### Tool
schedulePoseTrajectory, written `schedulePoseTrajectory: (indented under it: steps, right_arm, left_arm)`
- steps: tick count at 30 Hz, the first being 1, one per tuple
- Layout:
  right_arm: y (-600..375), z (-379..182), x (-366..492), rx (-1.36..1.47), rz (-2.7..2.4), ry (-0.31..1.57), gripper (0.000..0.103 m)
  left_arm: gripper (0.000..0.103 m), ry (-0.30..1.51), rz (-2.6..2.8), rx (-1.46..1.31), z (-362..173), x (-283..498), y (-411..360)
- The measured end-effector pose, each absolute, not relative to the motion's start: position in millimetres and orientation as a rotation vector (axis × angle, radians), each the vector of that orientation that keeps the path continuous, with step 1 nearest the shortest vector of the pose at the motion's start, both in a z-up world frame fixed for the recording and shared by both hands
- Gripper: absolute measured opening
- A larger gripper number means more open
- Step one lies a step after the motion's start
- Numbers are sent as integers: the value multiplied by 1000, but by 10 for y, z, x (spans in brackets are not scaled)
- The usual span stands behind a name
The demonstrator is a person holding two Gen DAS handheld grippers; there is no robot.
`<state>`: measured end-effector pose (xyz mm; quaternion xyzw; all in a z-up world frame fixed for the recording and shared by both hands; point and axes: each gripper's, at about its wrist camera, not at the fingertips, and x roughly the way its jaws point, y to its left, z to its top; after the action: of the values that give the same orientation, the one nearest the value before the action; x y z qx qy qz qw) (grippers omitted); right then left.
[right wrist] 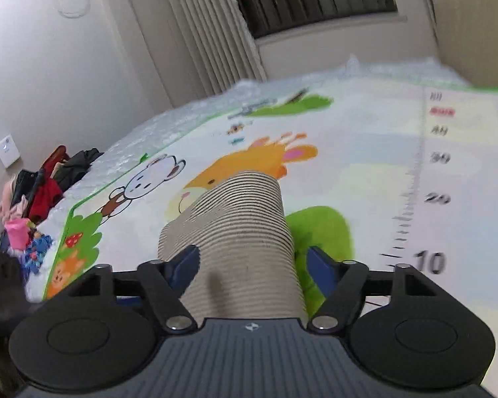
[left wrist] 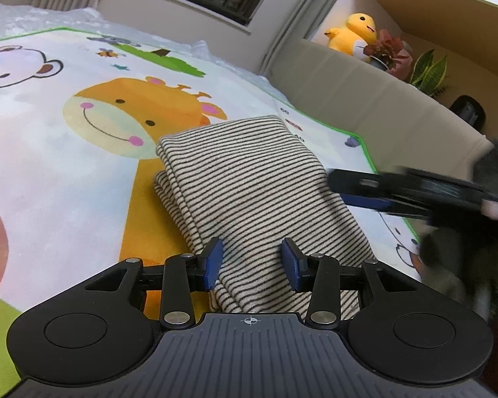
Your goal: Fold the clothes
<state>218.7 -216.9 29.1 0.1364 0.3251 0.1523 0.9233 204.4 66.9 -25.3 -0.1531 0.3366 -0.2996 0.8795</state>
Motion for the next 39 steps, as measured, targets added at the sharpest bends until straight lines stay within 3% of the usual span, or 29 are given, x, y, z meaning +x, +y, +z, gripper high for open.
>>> schedulePoseTrajectory:
  steps: [2, 4, 6, 7, 8, 10, 12, 14, 20, 24, 25, 26, 29, 31, 37, 39]
  right_arm:
    - [-2130, 195, 2342, 338, 311, 725, 74]
    - [-2063, 167, 2402, 377, 333, 745, 67]
    - [-1922, 329, 2239, 278, 414, 630, 58]
    - [-1886, 388, 2168, 241, 444, 593, 56]
    - [-1872, 420, 2125, 216, 446, 585, 56]
    - [-1885, 349, 2150, 157, 375, 603, 56]
    - [-1946, 144, 2251, 66, 260, 628, 56]
    - [-2070, -58, 2302, 51, 215, 639, 67]
    - [-2120, 121, 2033, 52, 244, 599, 69]
    - [-2264, 146, 1797, 126, 316, 610, 77]
    - [-2324, 108, 1749, 156, 329, 630, 77]
    - [-2389, 55, 1703, 190, 343, 654, 77]
    - [-2499, -95, 1639, 267, 385, 683, 70]
    - [-2468, -107, 1620, 257, 397, 661, 62]
    - [-2142, -117, 1988, 193, 360, 602, 60]
    - [-2002, -148, 2235, 161, 345, 578, 61]
  left_arm:
    - [45, 704, -627, -337, -276, 2057, 705]
    - [47, 711, -623, -356, -294, 2069, 742]
    - [54, 719, -614, -372, -321, 2087, 776]
    - [73, 732, -602, -385, -365, 2116, 794]
    - [85, 745, -590, -397, -409, 2146, 812]
    - [87, 756, -588, -435, -481, 2190, 842]
    - [88, 743, -597, -434, -447, 2175, 790]
    - [88, 746, -601, -405, -420, 2162, 698]
    - [84, 784, -588, -456, -356, 2133, 761]
    - [84, 853, -634, -508, -350, 2050, 737]
    - [79, 863, -639, -494, -365, 2048, 686]
    - [70, 872, -644, -480, -380, 2046, 634]
    - [62, 867, -639, -425, -399, 2089, 524]
    - [61, 867, -634, -428, -394, 2164, 536]
    - [61, 704, -495, -212, -271, 2444, 560]
    - [68, 671, -445, -183, -306, 2548, 582]
